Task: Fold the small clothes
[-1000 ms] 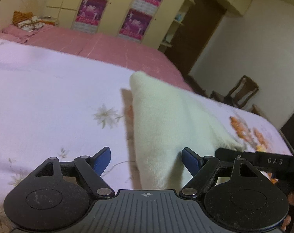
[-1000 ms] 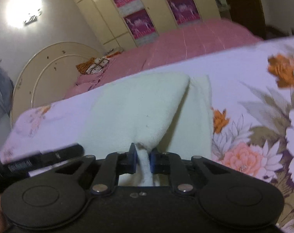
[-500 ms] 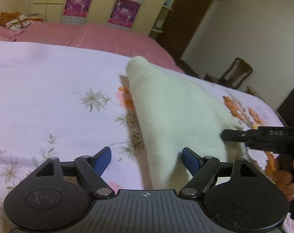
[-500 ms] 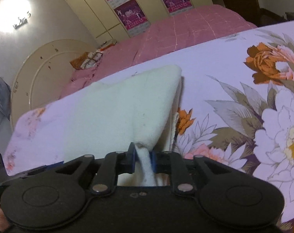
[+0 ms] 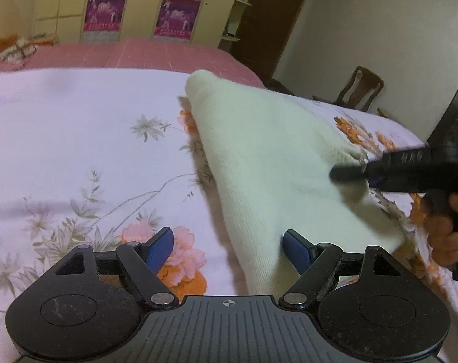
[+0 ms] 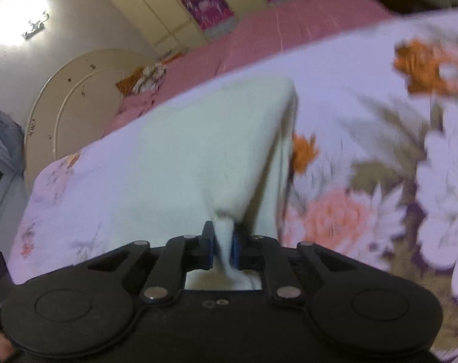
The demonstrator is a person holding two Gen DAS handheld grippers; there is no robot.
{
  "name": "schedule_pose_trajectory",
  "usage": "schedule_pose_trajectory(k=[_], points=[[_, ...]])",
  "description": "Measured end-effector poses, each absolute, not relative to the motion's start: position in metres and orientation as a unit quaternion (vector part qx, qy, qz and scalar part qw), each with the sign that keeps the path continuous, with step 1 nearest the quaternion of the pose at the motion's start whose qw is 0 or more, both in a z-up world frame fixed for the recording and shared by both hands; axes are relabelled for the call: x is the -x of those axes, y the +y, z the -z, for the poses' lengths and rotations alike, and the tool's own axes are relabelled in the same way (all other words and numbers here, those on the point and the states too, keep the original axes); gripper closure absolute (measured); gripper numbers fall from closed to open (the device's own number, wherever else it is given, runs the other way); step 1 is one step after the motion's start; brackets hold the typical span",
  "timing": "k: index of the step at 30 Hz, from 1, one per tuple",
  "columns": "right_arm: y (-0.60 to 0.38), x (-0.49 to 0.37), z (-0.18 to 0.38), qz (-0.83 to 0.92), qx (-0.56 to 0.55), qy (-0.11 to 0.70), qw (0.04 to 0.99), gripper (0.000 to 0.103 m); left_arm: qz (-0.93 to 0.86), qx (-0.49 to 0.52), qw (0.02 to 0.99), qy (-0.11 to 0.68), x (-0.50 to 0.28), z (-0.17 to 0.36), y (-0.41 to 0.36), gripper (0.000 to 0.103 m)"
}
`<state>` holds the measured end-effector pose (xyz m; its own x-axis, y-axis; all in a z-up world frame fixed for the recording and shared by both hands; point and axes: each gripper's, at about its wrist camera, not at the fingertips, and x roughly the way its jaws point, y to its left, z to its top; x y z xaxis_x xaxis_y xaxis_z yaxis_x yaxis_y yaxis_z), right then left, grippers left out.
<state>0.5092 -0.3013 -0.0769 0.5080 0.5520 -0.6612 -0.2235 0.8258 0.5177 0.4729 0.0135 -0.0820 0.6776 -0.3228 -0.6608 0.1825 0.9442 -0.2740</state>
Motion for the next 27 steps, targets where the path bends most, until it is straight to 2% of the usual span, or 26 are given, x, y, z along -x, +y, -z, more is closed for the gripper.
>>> schedule_pose_trajectory(k=[2,4,10,14,15,17,19,21,23,24,25,27], points=[[-0.310,-0.502,0.070,-0.219,-0.200,0.406,0.864,0.082,0.132,0.108,0.921,0.350,-0.477,0.073,0.017,0.024],[-0.316,-0.505,0.068,-0.215,-0.224,0.384,0.869,0.070,0.127,0.127,0.927,0.330,-0.489,0.064,0.022,0.024],[-0.314,-0.543,0.078,-0.205,-0.252,0.376,0.868,0.069,0.125,0.136,0.927,0.326,-0.547,0.058,0.016,0.024],[-0.306,-0.563,0.081,-0.209,-0.219,0.358,0.883,0.069,0.114,0.144,0.919,0.347,-0.575,0.074,0.015,0.024],[-0.302,-0.567,0.080,-0.210,-0.197,0.350,0.891,0.070,0.115,0.150,0.916,0.353,-0.579,0.079,0.016,0.024],[-0.294,-0.562,0.073,-0.228,-0.135,0.322,0.909,0.086,0.115,0.150,0.917,0.351,-0.577,0.087,0.015,0.024],[-0.274,-0.547,0.065,-0.253,-0.007,0.267,0.930,0.089,0.116,0.146,0.923,0.338,-0.571,0.093,0.012,0.024],[-0.260,-0.545,0.072,-0.249,0.078,0.256,0.931,0.090,0.117,0.138,0.927,0.329,-0.569,0.096,0.007,0.022],[-0.263,-0.552,0.080,-0.238,0.069,0.273,0.930,0.087,0.117,0.129,0.927,0.333,-0.570,0.094,0.004,0.021],[-0.269,-0.555,0.080,-0.228,0.044,0.277,0.932,0.083,0.118,0.127,0.926,0.335,-0.570,0.091,0.004,0.021],[-0.274,-0.558,0.078,-0.218,0.021,0.285,0.933,0.074,0.116,0.125,0.927,0.335,-0.568,0.086,0.007,0.021],[-0.289,-0.557,0.073,-0.193,-0.031,0.296,0.935,0.071,0.109,0.110,0.938,0.311,-0.561,0.073,0.011,0.022]])
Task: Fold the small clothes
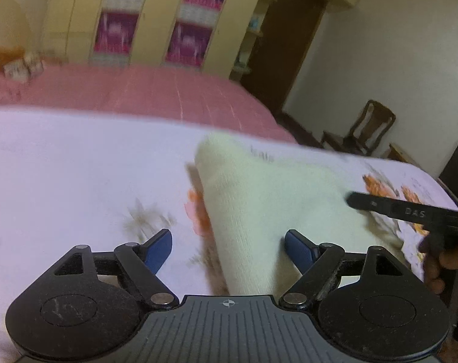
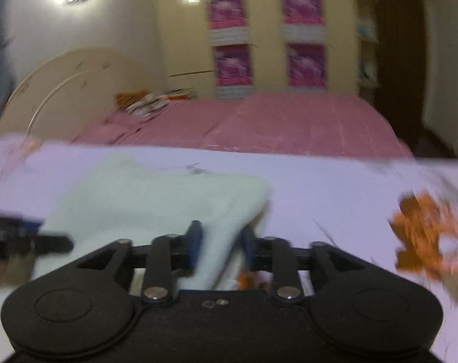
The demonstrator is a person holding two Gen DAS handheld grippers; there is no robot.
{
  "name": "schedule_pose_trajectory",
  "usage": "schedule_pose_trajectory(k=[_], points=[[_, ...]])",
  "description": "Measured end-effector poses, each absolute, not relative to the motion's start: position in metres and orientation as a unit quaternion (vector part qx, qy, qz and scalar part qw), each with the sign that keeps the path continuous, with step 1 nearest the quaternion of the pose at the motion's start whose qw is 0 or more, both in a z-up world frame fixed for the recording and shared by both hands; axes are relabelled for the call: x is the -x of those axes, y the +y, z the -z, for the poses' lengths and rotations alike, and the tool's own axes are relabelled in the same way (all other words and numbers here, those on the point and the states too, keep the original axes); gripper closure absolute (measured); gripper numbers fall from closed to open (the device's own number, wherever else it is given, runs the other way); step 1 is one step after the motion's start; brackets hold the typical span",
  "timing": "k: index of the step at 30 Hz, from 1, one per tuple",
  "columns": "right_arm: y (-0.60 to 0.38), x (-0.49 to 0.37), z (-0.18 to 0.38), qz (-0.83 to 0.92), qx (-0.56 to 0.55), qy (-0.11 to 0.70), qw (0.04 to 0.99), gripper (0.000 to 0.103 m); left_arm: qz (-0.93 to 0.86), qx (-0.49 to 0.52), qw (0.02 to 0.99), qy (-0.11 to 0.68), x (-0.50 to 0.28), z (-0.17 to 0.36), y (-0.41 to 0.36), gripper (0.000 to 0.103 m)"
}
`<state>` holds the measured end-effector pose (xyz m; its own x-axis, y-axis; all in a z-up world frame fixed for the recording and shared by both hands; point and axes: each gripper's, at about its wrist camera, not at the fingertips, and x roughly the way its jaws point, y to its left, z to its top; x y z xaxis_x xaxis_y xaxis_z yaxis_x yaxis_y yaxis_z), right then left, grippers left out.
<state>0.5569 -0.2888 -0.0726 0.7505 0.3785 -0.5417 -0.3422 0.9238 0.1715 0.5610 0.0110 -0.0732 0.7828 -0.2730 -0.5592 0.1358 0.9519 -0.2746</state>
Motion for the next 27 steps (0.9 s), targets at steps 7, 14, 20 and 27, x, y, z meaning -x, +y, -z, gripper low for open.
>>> schedule_pose_trajectory(k=[7,14,20,27], points=[[-0.269,-0.523,0.051,-0.208,0.003,0.247,0.947,0.086,0.124,0.123,0.945,0.276,-0.580,0.051,0.004,0.022],[-0.238,-0.560,0.068,-0.183,0.064,0.299,0.935,0.088,0.117,0.048,0.933,0.335,-0.623,0.061,-0.038,0.022],[-0.266,-0.547,0.055,-0.150,0.042,0.289,0.945,0.083,0.114,0.088,0.938,0.317,-0.589,0.054,-0.013,0.022],[-0.251,-0.492,0.067,-0.211,0.069,0.287,0.932,0.083,0.095,0.110,0.930,0.338,-0.554,0.073,-0.014,0.022]])
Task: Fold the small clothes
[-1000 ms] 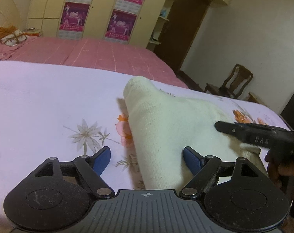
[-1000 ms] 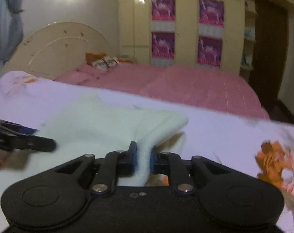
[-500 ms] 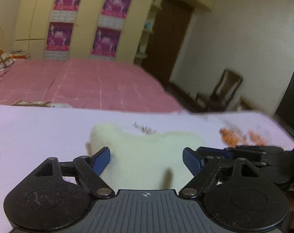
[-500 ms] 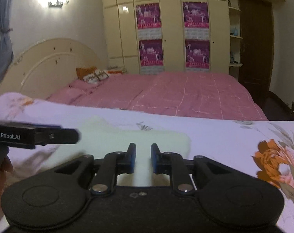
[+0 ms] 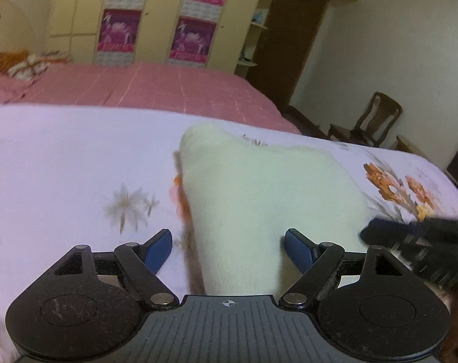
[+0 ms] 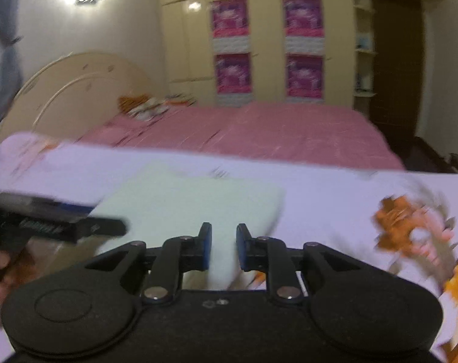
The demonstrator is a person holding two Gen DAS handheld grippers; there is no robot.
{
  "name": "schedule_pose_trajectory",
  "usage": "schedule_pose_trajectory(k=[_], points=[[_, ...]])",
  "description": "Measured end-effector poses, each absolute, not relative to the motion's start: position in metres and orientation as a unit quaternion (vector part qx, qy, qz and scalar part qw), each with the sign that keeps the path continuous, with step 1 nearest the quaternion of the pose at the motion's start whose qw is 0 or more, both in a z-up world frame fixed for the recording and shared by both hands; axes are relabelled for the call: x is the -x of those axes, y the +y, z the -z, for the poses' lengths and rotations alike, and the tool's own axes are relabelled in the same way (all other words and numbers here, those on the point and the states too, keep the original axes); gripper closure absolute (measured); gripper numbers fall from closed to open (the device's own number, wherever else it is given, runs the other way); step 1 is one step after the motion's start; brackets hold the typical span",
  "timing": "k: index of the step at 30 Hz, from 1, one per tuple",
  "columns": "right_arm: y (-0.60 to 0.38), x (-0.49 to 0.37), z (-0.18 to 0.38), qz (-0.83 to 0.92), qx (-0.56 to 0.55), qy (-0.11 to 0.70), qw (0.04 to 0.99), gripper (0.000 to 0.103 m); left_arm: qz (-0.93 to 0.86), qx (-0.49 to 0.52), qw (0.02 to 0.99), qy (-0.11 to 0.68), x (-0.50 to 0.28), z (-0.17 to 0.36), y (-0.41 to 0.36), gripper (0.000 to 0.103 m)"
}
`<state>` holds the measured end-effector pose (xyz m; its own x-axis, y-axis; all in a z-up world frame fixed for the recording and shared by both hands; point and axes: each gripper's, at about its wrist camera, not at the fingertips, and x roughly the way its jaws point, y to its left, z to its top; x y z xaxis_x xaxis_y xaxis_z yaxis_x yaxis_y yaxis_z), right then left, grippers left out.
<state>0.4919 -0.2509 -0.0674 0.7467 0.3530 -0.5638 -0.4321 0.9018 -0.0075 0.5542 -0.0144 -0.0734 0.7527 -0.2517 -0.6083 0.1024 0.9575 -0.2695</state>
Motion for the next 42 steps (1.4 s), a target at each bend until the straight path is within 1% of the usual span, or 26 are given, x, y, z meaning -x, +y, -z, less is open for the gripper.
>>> schedule_pose_trajectory(k=[3,5,6,7,8,9,12,15,18,23,28,29,30,31,32,33,37,39,40,42], points=[[-0.247,-0.484,0.075,-0.191,0.085,0.288,0.935,0.082,0.089,0.102,0.930,0.341,-0.544,0.071,-0.013,0.022],[-0.249,-0.480,0.070,-0.171,0.084,0.294,0.937,0.076,0.087,0.098,0.929,0.347,-0.530,0.070,-0.010,0.022],[-0.250,-0.476,0.066,-0.166,0.077,0.297,0.937,0.077,0.087,0.098,0.929,0.345,-0.523,0.067,-0.009,0.022],[-0.249,-0.469,0.060,-0.170,0.067,0.295,0.938,0.081,0.087,0.100,0.930,0.344,-0.516,0.064,-0.009,0.022],[-0.248,-0.461,0.056,-0.177,0.062,0.289,0.939,0.081,0.089,0.104,0.930,0.341,-0.508,0.062,-0.009,0.022],[-0.244,-0.451,0.052,-0.185,0.064,0.285,0.938,0.078,0.091,0.109,0.930,0.339,-0.501,0.061,-0.010,0.022],[-0.241,-0.431,0.054,-0.212,0.061,0.296,0.929,0.079,0.092,0.103,0.927,0.348,-0.483,0.063,-0.015,0.022],[-0.236,-0.414,0.063,-0.220,0.067,0.320,0.919,0.077,0.094,0.097,0.922,0.364,-0.470,0.069,-0.019,0.022],[-0.239,-0.406,0.073,-0.208,0.070,0.340,0.915,0.077,0.095,0.090,0.919,0.372,-0.456,0.073,-0.020,0.022],[-0.245,-0.391,0.073,-0.199,0.063,0.348,0.914,0.076,0.094,0.069,0.919,0.377,-0.437,0.075,-0.026,0.022],[-0.256,-0.388,0.073,-0.198,0.046,0.358,0.911,0.073,0.090,0.071,0.920,0.376,-0.431,0.067,-0.020,0.021],[-0.258,-0.388,0.070,-0.197,0.041,0.361,0.911,0.071,0.089,0.079,0.923,0.367,-0.430,0.062,-0.016,0.021],[-0.261,-0.387,0.067,-0.194,0.033,0.358,0.913,0.062,0.089,0.091,0.927,0.352,-0.430,0.056,-0.009,0.021],[-0.266,-0.385,0.061,-0.194,0.018,0.345,0.918,0.047,0.088,0.104,0.931,0.338,-0.432,0.051,-0.002,0.013],[-0.271,-0.385,0.055,-0.196,0.003,0.330,0.923,0.041,0.084,0.115,0.934,0.328,-0.436,0.047,0.004,0.005],[-0.277,-0.389,0.051,-0.197,-0.012,0.323,0.926,0.039,0.079,0.128,0.935,0.320,-0.442,0.044,0.011,0.005],[-0.299,-0.424,0.046,-0.186,-0.092,0.327,0.922,0.042,0.111,0.221,0.913,0.326,-0.479,0.046,0.038,0.006],[-0.313,-0.449,0.052,-0.177,-0.149,0.337,0.913,0.042,0.130,0.272,0.892,0.336,-0.499,0.055,0.049,0.010],[-0.319,-0.460,0.058,-0.175,-0.176,0.343,0.906,0.042,0.135,0.289,0.884,0.342,-0.508,0.059,0.052,0.014],[-0.331,-0.481,0.070,-0.172,-0.230,0.353,0.890,0.042,0.145,0.302,0.873,0.355,-0.522,0.068,0.052,0.015]])
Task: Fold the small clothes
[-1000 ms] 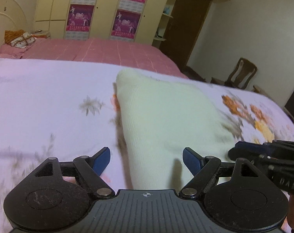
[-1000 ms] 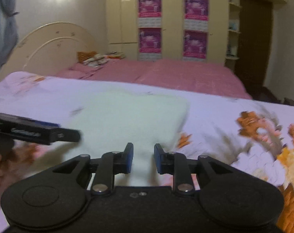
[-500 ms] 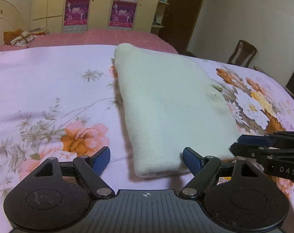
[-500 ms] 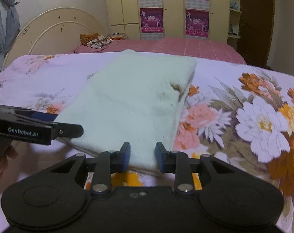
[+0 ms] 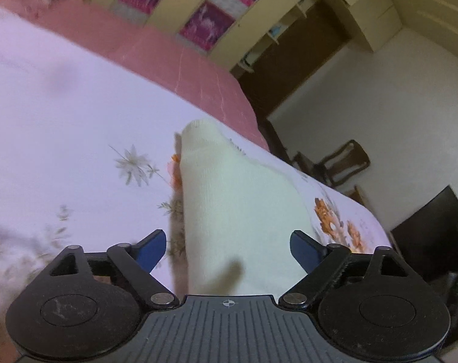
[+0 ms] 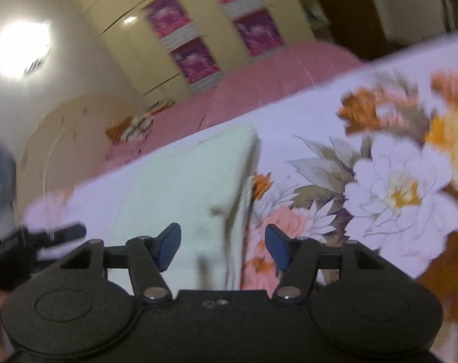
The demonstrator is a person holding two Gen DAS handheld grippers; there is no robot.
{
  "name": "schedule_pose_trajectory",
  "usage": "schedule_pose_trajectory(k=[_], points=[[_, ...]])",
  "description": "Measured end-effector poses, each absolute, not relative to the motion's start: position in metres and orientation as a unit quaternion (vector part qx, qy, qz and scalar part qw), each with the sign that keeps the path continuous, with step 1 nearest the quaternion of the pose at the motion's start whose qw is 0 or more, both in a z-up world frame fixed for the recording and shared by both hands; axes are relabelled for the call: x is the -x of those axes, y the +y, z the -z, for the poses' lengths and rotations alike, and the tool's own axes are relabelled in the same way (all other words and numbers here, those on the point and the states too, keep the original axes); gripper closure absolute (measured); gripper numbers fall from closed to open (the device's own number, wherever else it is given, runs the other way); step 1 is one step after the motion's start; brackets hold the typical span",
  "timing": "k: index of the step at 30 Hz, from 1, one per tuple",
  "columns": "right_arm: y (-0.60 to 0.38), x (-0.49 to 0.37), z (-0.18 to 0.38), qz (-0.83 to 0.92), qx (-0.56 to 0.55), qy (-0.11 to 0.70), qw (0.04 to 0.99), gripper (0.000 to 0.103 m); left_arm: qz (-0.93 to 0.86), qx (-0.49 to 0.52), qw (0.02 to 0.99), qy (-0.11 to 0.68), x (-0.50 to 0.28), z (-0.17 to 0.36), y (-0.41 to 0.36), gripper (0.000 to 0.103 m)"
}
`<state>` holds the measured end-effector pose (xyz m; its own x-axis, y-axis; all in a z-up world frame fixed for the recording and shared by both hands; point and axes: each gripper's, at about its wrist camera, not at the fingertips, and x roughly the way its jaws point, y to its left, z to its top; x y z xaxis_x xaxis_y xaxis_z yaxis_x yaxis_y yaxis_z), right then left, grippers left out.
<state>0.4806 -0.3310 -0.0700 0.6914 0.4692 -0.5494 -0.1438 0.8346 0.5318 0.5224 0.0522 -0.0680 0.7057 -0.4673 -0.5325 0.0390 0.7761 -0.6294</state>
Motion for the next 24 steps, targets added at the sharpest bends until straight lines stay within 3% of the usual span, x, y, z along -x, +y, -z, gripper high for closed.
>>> schedule_pose_trajectory(k=[6,12,15,18,19,24], points=[[-0.337,-0.519,0.099,-0.192,-0.285,0.378,0.860,0.042,0.161,0.299,0.859,0.384,-0.549,0.093,0.034,0.016],[-0.326,-0.536,0.110,-0.208,-0.285,0.392,0.850,0.051,0.173,0.303,0.856,0.382,-0.561,0.103,0.026,0.027],[-0.313,-0.535,0.103,-0.208,-0.245,0.393,0.862,0.054,0.166,0.276,0.865,0.385,-0.563,0.100,0.019,0.034],[-0.302,-0.534,0.101,-0.209,-0.219,0.395,0.867,0.061,0.158,0.231,0.877,0.391,-0.567,0.091,0.008,0.048],[-0.298,-0.534,0.099,-0.206,-0.210,0.394,0.871,0.063,0.164,0.225,0.878,0.389,-0.567,0.088,0.005,0.062],[-0.274,-0.519,0.082,-0.188,-0.136,0.371,0.899,0.074,0.157,0.171,0.898,0.374,-0.559,0.069,-0.007,0.070]])
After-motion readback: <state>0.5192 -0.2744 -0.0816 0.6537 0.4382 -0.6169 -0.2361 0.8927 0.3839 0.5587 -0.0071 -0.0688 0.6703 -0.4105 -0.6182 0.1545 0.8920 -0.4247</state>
